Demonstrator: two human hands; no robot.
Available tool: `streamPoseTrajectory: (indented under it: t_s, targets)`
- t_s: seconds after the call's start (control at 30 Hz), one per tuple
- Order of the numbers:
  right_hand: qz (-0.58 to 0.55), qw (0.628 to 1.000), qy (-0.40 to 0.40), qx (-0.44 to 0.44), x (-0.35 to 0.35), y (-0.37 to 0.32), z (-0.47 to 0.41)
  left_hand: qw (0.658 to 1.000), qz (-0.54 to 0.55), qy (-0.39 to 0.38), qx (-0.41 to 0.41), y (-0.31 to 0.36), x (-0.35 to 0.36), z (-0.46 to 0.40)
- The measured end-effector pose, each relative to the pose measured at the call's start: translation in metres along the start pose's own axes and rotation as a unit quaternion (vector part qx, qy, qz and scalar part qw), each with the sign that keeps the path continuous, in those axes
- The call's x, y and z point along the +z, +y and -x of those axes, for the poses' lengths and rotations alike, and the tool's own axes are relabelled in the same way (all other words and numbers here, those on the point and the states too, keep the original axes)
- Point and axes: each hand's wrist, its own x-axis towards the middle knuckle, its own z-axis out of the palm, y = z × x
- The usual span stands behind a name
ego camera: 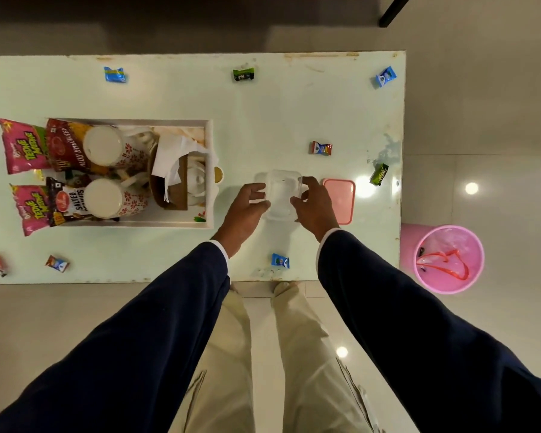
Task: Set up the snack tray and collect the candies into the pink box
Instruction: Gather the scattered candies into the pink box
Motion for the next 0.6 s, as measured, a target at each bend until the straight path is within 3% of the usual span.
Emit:
streamPoseTrajectory:
  t_s: [0.2,0.33,0.43,0.6]
  targets:
    - [0.046,0.997,0.051,-0.033,-0.008,0.000,0.013,0.996,-0.069,-0.016,0.048,-0.007,-0.015,0.005]
    - [0.108,0.976,0.101,-0.159,-0.006,-0.012,0.040,0.990,-0.096,-0.006,0.101,-0.018,-0.044,0.025]
    - [0.119,0.959,0.017,-0.257,0.020,-0.033,0.064,0.987,-0.097,0.029,0.126,-0.033,-0.074,0.045]
    - [0.158,0.932,-0.151,-0.288,0.093,-0.082,0.097,0.973,-0.132,0.104,0.158,-0.065,-0.138,0.080]
